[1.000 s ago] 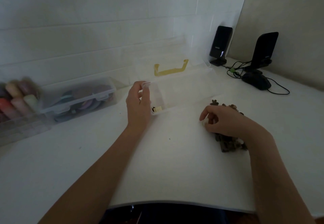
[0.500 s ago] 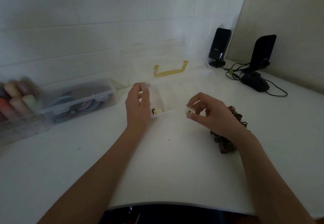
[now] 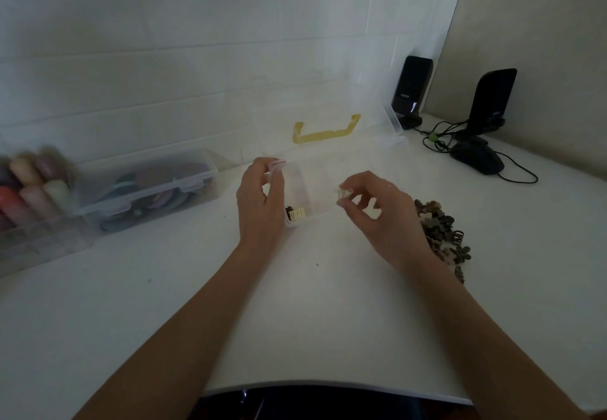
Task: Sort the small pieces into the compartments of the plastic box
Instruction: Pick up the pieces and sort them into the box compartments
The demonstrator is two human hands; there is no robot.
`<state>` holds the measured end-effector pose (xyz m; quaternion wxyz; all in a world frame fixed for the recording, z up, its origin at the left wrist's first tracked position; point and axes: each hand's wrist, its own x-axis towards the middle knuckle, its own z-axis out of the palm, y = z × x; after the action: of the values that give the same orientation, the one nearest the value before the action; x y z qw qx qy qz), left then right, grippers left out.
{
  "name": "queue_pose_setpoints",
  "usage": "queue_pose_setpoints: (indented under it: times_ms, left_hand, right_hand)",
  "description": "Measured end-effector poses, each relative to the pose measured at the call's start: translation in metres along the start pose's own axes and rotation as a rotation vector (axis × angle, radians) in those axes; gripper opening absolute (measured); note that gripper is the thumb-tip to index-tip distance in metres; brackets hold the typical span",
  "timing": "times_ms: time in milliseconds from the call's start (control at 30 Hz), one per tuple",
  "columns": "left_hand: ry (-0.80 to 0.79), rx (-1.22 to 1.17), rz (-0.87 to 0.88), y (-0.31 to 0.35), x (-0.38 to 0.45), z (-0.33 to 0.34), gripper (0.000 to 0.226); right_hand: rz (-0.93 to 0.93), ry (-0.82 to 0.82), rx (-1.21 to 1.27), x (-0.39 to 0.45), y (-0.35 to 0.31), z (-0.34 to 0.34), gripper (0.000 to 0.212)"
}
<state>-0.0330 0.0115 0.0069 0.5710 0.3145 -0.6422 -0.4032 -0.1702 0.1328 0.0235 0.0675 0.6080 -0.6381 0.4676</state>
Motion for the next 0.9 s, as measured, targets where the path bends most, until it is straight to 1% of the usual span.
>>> queue_pose_setpoints:
  times_ms: [100,200,267,367,467,533,633,667,733,767,833,900]
  left_hand:
    - [-0.004,0.000,0.006,-0.001,-0.001,0.000,0.012]
    - [-0.009,-0.003,-0.005,0.001,-0.002,0.000,0.012]
    - [-0.012,-0.002,-0.017,0.001,-0.002,-0.001,0.012]
    - [-0.002,-0.008,-0.038,0.002,0.000,-0.002,0.016]
    - [0.011,-0.024,-0.070,0.002,0.003,-0.003,0.022]
    - [0.024,-0.025,-0.083,0.001,0.004,-0.003,0.023]
    - [0.033,-0.022,-0.083,0.000,0.005,-0.002,0.024]
    - [0.032,-0.021,-0.078,0.000,0.004,-0.002,0.024]
    - [0.029,-0.012,-0.061,0.000,0.003,-0.001,0.024]
    - [0.027,-0.008,-0.055,0.000,0.003,-0.002,0.024]
    - [0.028,-0.009,-0.055,-0.001,0.004,-0.002,0.024]
    - [0.039,-0.018,-0.061,-0.002,0.004,-0.003,0.024]
  right_hand:
    - [-0.068,0.028,-0.057,0.003,-0.002,0.014,0.020]
    - [-0.118,-0.044,-0.101,0.005,-0.002,0.021,0.031]
    - [-0.099,-0.049,-0.086,0.004,-0.002,0.018,0.032]
    - [-0.034,0.029,-0.078,0.005,0.004,0.000,0.023]
    - [0.064,0.104,-0.184,0.006,0.015,-0.023,0.019]
    - [0.215,0.103,-0.322,0.005,0.023,-0.033,0.020]
    - [0.455,-0.024,-0.508,0.000,0.033,-0.036,0.032]
    - [0.495,-0.074,-0.528,-0.001,0.035,-0.035,0.036]
    - [0.489,-0.110,-0.516,-0.002,0.036,-0.030,0.039]
    - [0.459,-0.074,-0.478,-0.001,0.035,-0.029,0.038]
    - [0.400,0.081,-0.392,0.002,0.032,-0.030,0.031]
    - [0.389,0.192,-0.415,0.002,0.033,-0.033,0.020]
